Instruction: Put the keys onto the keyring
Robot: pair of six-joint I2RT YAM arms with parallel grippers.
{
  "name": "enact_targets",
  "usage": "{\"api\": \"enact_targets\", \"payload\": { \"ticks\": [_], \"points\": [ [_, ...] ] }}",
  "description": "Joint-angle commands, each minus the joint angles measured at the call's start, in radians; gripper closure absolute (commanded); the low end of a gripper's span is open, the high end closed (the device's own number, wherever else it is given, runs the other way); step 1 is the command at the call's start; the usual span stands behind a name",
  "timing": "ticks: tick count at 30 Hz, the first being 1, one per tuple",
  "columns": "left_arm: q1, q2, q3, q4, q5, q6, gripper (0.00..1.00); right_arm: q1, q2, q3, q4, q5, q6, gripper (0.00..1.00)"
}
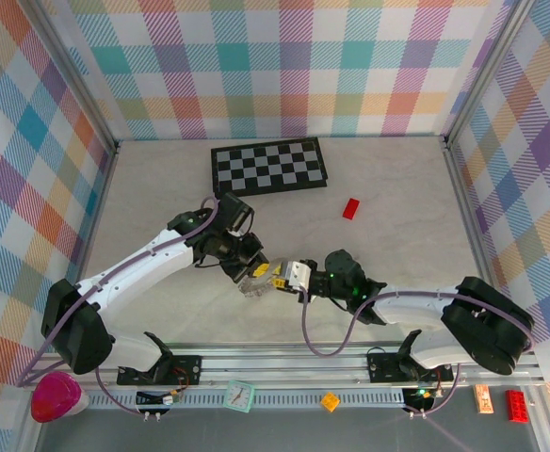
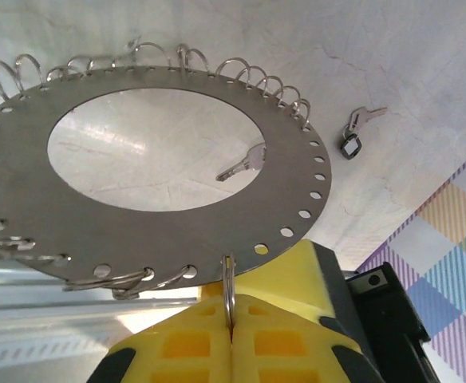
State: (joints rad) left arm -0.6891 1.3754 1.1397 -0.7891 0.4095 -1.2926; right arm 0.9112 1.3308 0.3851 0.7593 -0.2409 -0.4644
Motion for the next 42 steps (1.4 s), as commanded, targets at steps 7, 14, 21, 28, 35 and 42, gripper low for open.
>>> {"api": "enact_targets", "payload": {
  "ticks": [7,14,21,28,35,42],
  "points": [
    [0.015,0.003,-0.030,0.029,0.091,-0.164,1.00,0.005,0.095,0.007,0.205,-0.001,0.087,0.77],
    [0.014,-0.004,-0.034,0.014,0.110,-0.204,1.00,0.005,0.152,0.004,0.309,0.018,0.109,0.74],
    [0.014,-0.001,-0.032,0.024,0.132,-0.228,1.00,0.005,0.174,0.000,0.369,-0.020,0.125,0.75],
    [0.014,-0.016,-0.060,0.076,0.143,-0.281,1.00,0.005,0.194,-0.007,0.430,-0.046,0.156,0.83],
    [0.014,-0.055,-0.109,0.117,0.139,-0.357,1.00,0.005,0.220,-0.004,0.483,-0.057,0.192,0.89],
    [0.016,-0.078,-0.142,0.163,0.136,-0.387,1.00,0.005,0.229,-0.012,0.508,-0.107,0.216,0.83]
  ]
}}
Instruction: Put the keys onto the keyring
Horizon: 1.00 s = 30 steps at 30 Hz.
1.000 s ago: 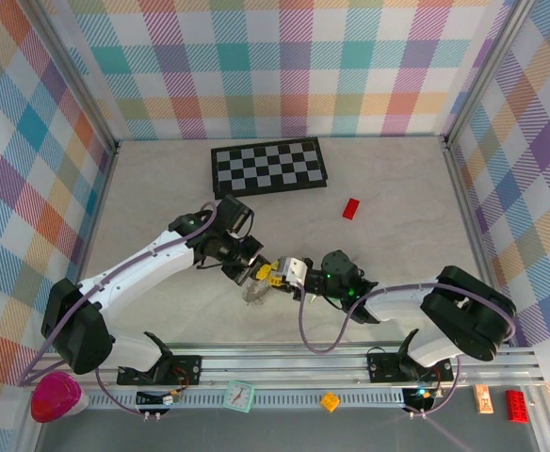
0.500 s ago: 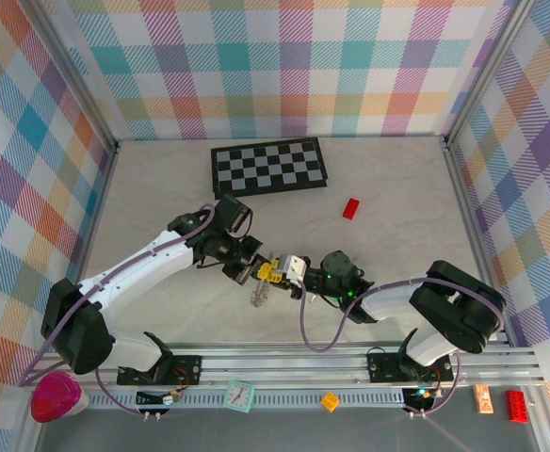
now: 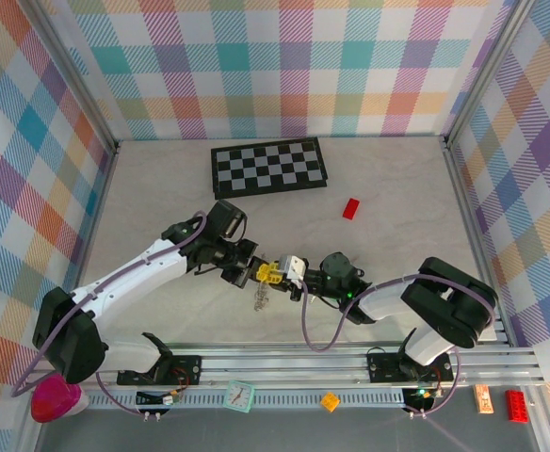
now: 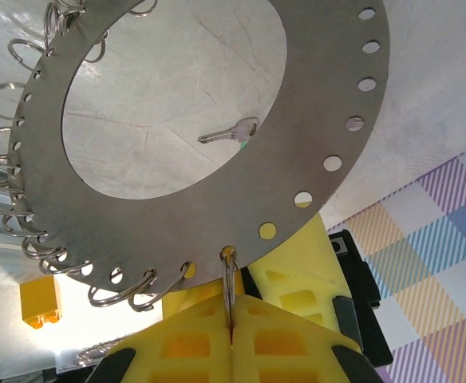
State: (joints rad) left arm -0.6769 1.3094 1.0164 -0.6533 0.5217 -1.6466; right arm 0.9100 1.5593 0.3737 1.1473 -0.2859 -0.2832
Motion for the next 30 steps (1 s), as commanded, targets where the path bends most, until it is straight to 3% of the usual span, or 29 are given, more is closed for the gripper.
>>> {"api": "enact_targets", "payload": {
  "ticks": [1,11,12,16,18,21,26,28,30],
  "points": [
    [0.004,-0.012,-0.018,0.030,0.027,-0.036,1.00,0.006,0.004,-0.002,0.127,-0.063,0.038,0.84],
    [0.005,-0.035,-0.053,0.077,0.022,-0.072,1.00,0.004,0.030,0.002,0.172,-0.070,0.068,1.00],
    [0.007,-0.043,-0.059,0.085,0.017,-0.074,0.95,0.004,0.030,0.001,0.169,-0.068,0.068,1.00],
    [0.041,-0.083,-0.030,0.025,-0.078,0.038,0.49,0.003,0.008,0.008,0.094,-0.044,0.060,1.00],
    [0.074,-0.106,0.031,-0.051,-0.179,0.167,0.33,0.001,-0.006,0.010,0.056,-0.042,0.054,1.00],
    [0.132,-0.129,0.129,-0.050,-0.321,0.433,0.23,-0.005,-0.037,0.023,-0.029,-0.045,0.043,1.00],
    [0.151,-0.176,0.195,0.039,-0.510,1.067,0.23,-0.017,-0.112,0.062,-0.224,-0.058,0.020,1.00],
    [0.151,-0.221,0.146,0.124,-0.499,1.315,0.27,-0.022,-0.136,0.080,-0.291,-0.064,0.011,1.00],
    [0.151,-0.284,0.058,0.216,-0.409,1.602,0.30,-0.026,-0.157,0.098,-0.357,-0.073,-0.002,1.00]
  ]
}}
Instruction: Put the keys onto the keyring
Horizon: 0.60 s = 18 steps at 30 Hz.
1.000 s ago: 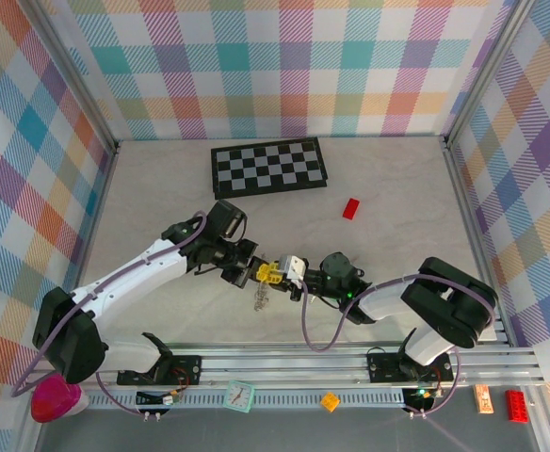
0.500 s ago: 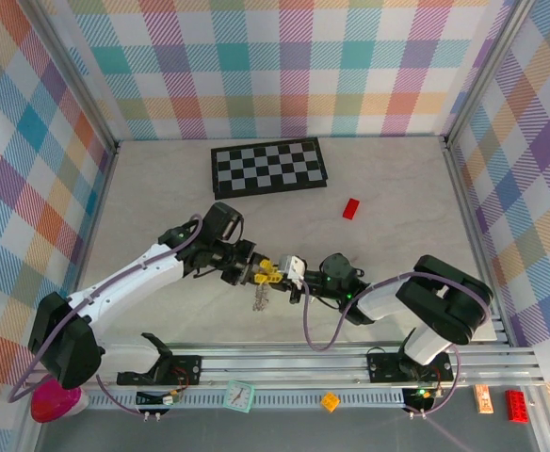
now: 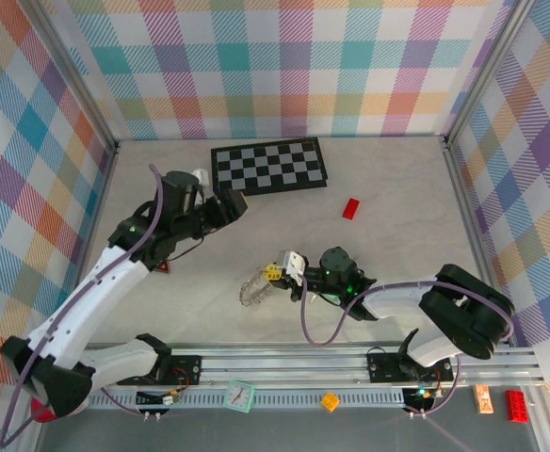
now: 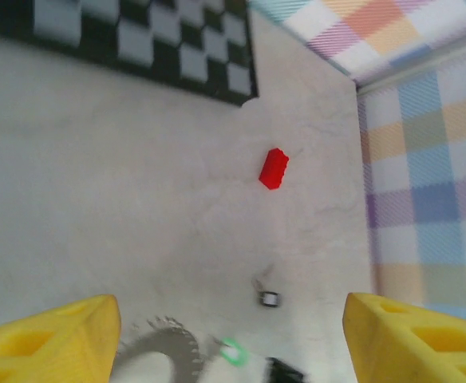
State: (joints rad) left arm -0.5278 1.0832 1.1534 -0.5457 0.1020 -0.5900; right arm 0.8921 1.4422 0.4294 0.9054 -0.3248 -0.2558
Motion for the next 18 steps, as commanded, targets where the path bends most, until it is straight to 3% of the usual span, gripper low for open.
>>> {"api": "enact_targets", "payload": {
  "ticks": [1,3,8,12,18],
  "points": [
    [0.002,-0.088,-0.125,0.139,0.059,0.667,0.32,-0.010,-0.049,0.052,-0.144,-0.036,-0.036,1.00],
    [0.002,-0.159,-0.229,0.182,0.174,0.918,0.37,-0.018,-0.071,0.074,-0.217,-0.050,-0.055,1.00],
    [0.003,-0.210,-0.364,0.201,0.365,1.236,0.49,-0.033,-0.113,0.138,-0.422,-0.085,-0.104,1.00],
    [0.002,-0.146,-0.383,0.171,0.525,1.379,0.54,-0.036,-0.139,0.208,-0.594,-0.110,-0.153,1.00],
    [0.002,-0.035,-0.375,0.175,0.651,1.437,0.64,-0.036,-0.154,0.287,-0.769,-0.134,-0.216,1.00]
  ]
}}
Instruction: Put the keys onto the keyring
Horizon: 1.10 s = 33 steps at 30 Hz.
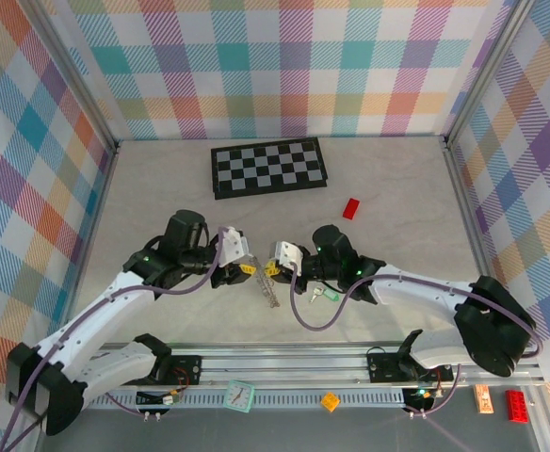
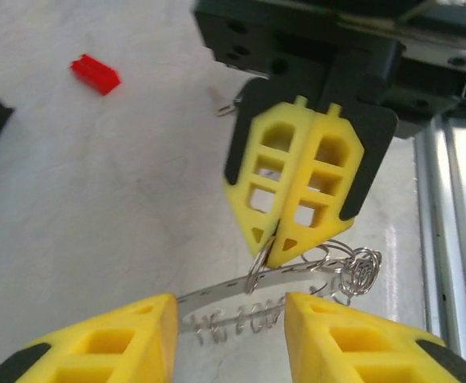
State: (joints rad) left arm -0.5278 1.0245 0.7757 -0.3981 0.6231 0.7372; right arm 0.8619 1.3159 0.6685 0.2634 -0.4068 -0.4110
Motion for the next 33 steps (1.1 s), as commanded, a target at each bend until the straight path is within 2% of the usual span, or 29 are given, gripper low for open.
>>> {"api": "enact_targets", "payload": {
  "ticks": [1,9,15,19,24,30,31,33],
  "points": [
    [0.002,0.030,-0.004,0.044,0.136,0.107,0.65,-0.006,-0.029,0.057,-0.143,-0.054,-0.064,1.00],
    [-0.019,0.062,-0.046,0.165,0.161,0.084,0.73,-0.006,-0.025,0.124,-0.250,-0.068,-0.110,1.00],
    [-0.024,0.080,-0.049,0.134,0.158,0.115,0.74,-0.006,-0.024,0.144,-0.267,-0.069,-0.115,1.00],
    [-0.026,0.086,-0.051,0.129,0.154,0.134,0.81,-0.006,-0.024,0.149,-0.266,-0.079,-0.110,1.00],
    [-0.030,0.099,-0.046,0.072,0.134,0.166,0.83,-0.006,-0.021,0.155,-0.265,-0.089,-0.106,1.00],
    [-0.034,0.106,-0.042,0.076,0.138,0.168,1.00,-0.008,-0.030,0.162,-0.280,-0.091,-0.095,1.00],
    [-0.034,0.103,-0.049,0.096,0.146,0.150,1.00,-0.015,-0.040,0.154,-0.271,-0.096,-0.083,0.95],
    [-0.034,0.090,-0.078,0.185,0.167,0.083,1.00,-0.060,-0.082,0.102,-0.199,-0.135,-0.023,0.78]
  ]
}}
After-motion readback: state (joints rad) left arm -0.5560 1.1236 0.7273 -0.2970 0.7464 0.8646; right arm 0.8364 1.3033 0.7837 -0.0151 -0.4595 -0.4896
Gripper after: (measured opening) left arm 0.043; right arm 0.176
